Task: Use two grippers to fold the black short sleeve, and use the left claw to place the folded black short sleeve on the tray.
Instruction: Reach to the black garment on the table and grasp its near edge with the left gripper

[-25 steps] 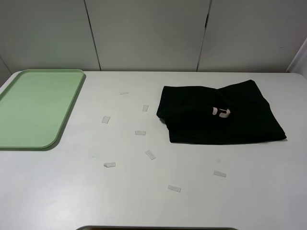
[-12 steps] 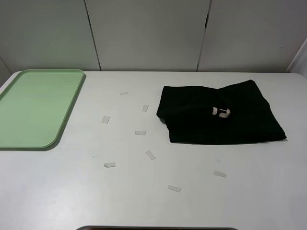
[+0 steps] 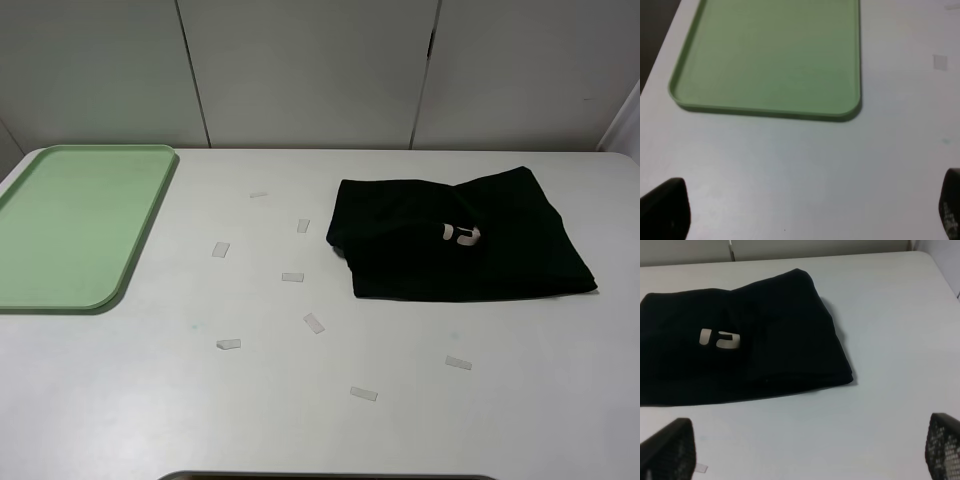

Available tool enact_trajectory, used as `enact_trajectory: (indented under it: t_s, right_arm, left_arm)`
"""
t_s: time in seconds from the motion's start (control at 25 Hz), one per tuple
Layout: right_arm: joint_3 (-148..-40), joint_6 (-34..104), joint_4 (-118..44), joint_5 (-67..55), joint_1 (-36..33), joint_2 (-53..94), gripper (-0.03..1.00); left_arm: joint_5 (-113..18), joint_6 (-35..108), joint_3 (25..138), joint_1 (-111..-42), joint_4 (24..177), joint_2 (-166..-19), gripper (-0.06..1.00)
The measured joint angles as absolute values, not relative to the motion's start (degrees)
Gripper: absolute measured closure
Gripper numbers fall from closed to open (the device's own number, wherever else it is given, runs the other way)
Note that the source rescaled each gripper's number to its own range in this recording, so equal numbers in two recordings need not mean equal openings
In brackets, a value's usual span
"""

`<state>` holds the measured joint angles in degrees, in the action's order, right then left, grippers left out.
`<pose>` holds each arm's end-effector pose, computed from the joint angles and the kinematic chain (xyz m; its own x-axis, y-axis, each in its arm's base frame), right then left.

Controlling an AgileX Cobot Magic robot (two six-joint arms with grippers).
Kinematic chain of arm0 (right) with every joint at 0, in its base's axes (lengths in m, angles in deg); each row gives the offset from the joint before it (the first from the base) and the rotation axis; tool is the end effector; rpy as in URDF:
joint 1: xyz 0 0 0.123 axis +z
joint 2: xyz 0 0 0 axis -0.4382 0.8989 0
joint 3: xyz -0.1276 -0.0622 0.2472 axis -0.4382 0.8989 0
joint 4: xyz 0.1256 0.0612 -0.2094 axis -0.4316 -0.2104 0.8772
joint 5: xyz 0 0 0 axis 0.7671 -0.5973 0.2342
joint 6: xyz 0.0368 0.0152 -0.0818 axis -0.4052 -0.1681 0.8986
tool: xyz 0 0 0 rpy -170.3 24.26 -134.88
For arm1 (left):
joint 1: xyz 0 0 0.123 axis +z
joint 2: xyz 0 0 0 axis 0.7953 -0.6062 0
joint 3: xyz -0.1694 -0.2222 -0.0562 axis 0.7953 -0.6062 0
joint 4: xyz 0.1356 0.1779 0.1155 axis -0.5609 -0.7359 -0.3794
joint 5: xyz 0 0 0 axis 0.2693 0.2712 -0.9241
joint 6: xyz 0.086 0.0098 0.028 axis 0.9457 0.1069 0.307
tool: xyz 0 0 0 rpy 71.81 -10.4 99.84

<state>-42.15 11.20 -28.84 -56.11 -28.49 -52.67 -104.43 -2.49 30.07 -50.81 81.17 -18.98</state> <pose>-0.0038 -0.0003 0.2773 -0.4330 0.0256 -0.9010 0.0512 0.9987 0.0038 -0.0051 0.0082 0.2753 -0.4549 -0.0582 -0.8886 -0.1333 0.9911 0.0034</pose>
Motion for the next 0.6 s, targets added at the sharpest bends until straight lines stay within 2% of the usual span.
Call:
enact_trajectory:
  t_s: [0.36,0.6]
  right_arm:
    - [-42.15,11.2,-28.84,-56.11,-28.49,-52.67,-0.03]
    - [-42.15,11.2,-28.84,-56.11,-28.49,-52.67,-0.03]
  left_arm:
    - [-104.33,-2.58,30.6,-50.81,83.05,-20.9,-0.05]
    - [-102.5,-2.58,35.02,-50.81,86.34,-37.75,-0.05]
